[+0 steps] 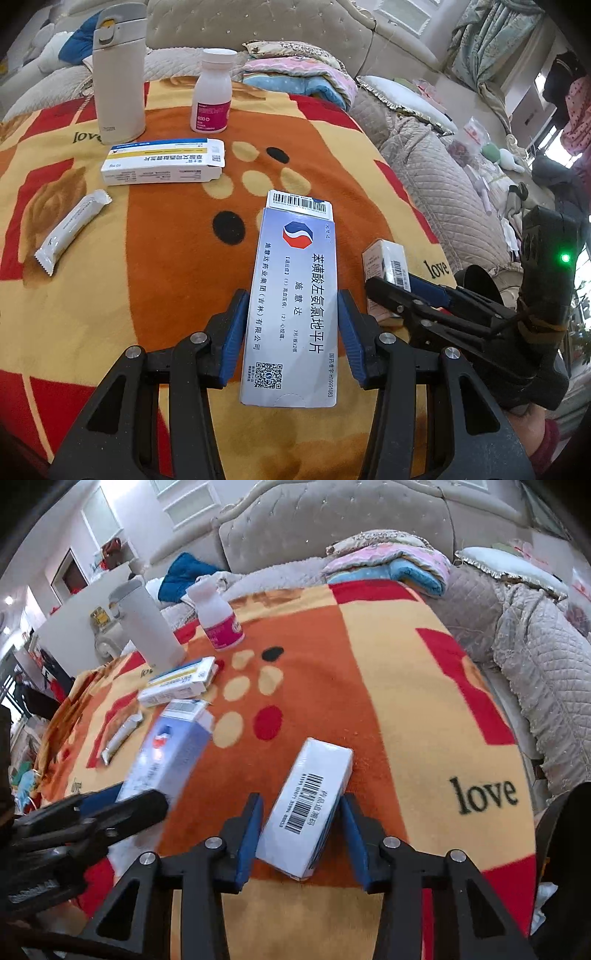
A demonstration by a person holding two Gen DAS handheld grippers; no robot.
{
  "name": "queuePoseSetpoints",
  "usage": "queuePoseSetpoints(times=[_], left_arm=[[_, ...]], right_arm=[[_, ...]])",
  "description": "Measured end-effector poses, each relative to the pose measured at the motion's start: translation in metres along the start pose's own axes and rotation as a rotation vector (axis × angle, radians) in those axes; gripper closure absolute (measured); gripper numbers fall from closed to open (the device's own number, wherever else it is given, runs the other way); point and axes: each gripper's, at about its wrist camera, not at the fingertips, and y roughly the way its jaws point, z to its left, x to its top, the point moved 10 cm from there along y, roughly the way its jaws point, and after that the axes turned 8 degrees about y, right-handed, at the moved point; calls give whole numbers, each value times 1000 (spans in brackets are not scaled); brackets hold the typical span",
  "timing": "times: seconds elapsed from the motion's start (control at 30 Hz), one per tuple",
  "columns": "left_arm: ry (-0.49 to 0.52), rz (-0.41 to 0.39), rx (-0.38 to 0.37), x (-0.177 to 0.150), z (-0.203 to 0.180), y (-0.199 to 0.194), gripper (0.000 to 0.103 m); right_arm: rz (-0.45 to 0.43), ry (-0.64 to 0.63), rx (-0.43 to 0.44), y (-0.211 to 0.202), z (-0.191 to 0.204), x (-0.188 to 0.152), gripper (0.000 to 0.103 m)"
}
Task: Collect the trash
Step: 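Carry both boxes with both tools over the black bin, then open both tools to drop the two boxes into the bin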
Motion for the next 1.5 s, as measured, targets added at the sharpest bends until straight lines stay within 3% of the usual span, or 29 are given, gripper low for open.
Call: queuePoseSetpoints(times=[0.1, 0.33, 0.87, 1.03, 1.07, 1.1, 1.13, 1.23, 1.5], left_arm=[[4, -7, -13, 1, -5, -3, 57], [39, -13, -95, 11, -53, 3, 57], [231, 72, -282, 11, -219, 43, 57], [223, 97, -369, 12, -253, 51, 55], [215, 99, -387, 13, -257, 52, 54], [212, 101, -396, 13, -260, 53, 54], [211, 109, -405, 13, -263, 54, 53], [216, 114, -398, 11, -261, 55, 47], [200, 104, -328, 7, -232, 53, 47]], right_arm=[[-23, 22, 42, -19, -8, 1, 71], [-89, 53, 37, -74, -46, 3, 72], [-176, 263, -124, -146, -192, -9, 72], [-197, 314, -157, -158, -218, -11, 71], [-202, 323, -177, -160, -223, -10, 68], [-207, 332, -197, -163, -227, -11, 55], [-212, 336, -208, -165, -231, -11, 49], [-216, 345, -214, -168, -236, -13, 49], [-190, 326, -199, -157, -223, -19, 48]])
